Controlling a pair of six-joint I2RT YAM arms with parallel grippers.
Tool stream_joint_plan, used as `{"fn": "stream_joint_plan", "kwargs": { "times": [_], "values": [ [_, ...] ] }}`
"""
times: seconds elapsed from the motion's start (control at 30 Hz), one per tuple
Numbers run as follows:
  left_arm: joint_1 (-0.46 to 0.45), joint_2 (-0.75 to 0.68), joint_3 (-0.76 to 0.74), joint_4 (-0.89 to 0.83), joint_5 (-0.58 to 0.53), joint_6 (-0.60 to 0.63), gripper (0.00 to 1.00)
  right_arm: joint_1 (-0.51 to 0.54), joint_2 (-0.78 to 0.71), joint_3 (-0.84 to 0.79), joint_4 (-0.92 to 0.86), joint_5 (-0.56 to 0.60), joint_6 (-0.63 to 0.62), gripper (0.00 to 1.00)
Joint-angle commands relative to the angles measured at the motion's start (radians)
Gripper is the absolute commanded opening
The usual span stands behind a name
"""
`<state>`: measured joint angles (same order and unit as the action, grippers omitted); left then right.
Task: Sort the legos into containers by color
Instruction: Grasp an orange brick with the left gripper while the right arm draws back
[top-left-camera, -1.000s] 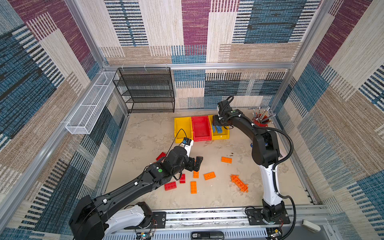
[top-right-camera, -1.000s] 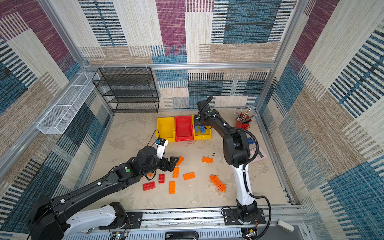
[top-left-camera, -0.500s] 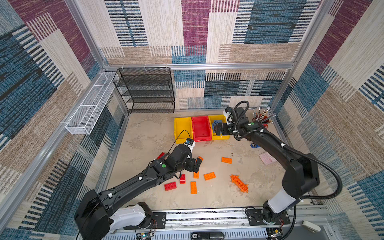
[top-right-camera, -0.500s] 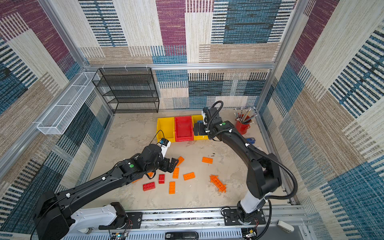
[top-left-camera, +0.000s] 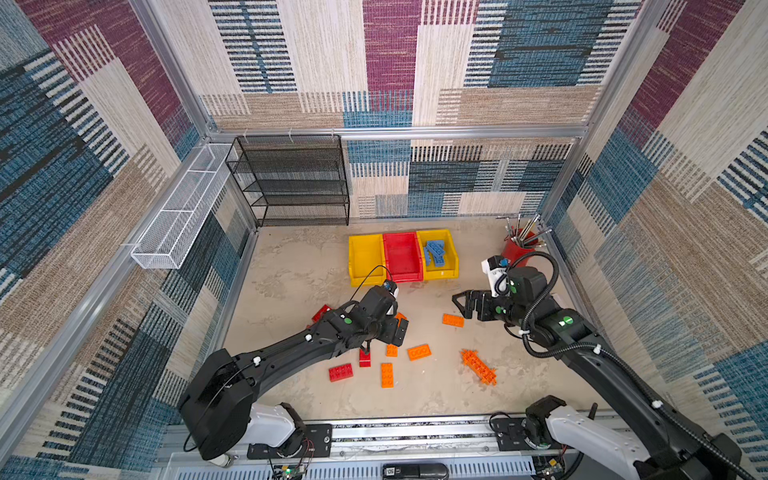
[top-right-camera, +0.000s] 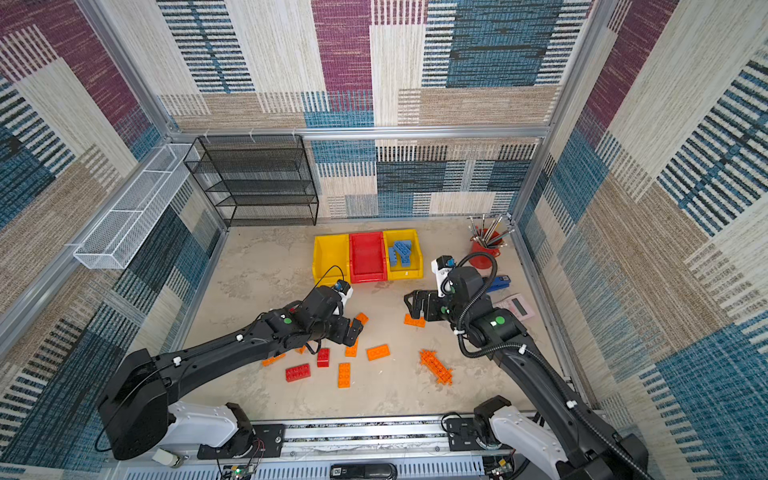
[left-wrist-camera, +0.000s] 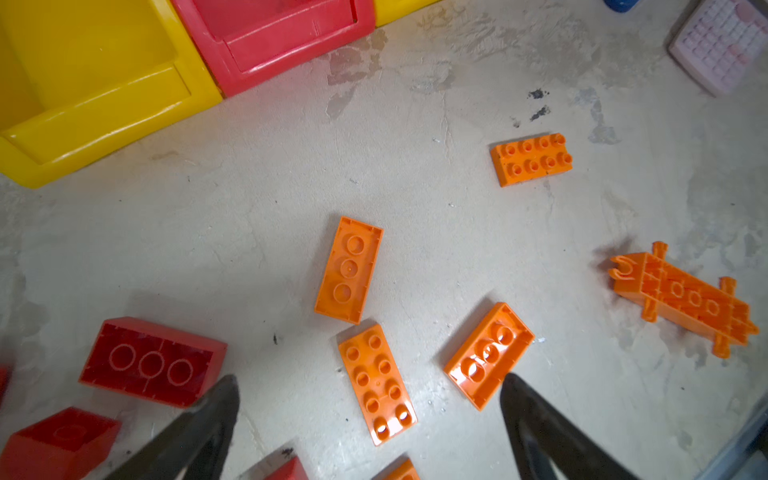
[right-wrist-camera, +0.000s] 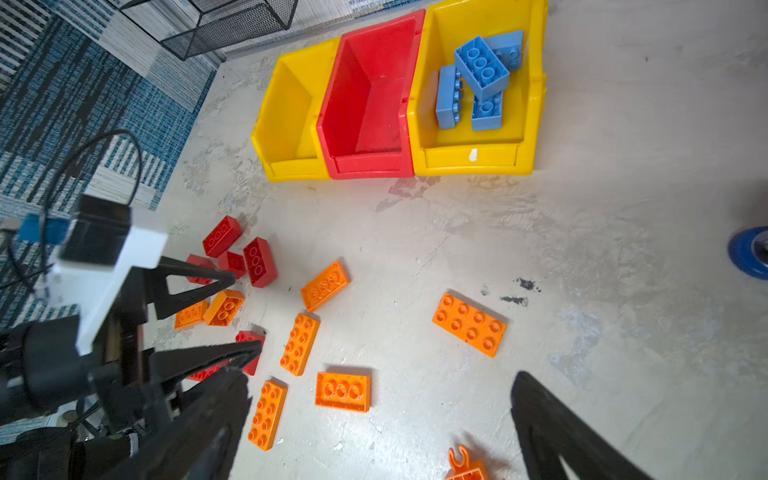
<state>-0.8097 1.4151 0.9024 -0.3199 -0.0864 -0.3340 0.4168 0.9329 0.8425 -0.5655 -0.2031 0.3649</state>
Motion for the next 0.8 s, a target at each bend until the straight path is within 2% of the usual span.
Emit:
{"fn": "stream_joint_plan", "kwargs": {
  "times": [0.0,0.07,0.17,0.27,0.77],
  "values": [
    [0.001,0.059,0.037,0.023,0.025,0.011,0.91,0.0,-0.032,-0.022,0.015,-0.027,0.019,0.99],
    [0.001,0.103,0.062,0.013,0.018,0.023,0.9,0.0,-0.036,-0.032,0.025,-0.034,0.022,0.99],
    [0.003,0.167,0.106,-0.008,0.004,0.055,0.81,0.0,-0.031,-0.034,0.038,-0.043,0.018,0.99],
    [0.008,0.229,0.154,-0.037,-0.003,0.086,0.77,0.0,-0.029,-0.031,0.042,-0.039,0.014,0.99],
    [0.052,0.373,0.17,-0.005,0.057,0.06,0.8,-0.001,-0.036,-0.012,0.013,-0.002,0.019,0.99]
  ]
}}
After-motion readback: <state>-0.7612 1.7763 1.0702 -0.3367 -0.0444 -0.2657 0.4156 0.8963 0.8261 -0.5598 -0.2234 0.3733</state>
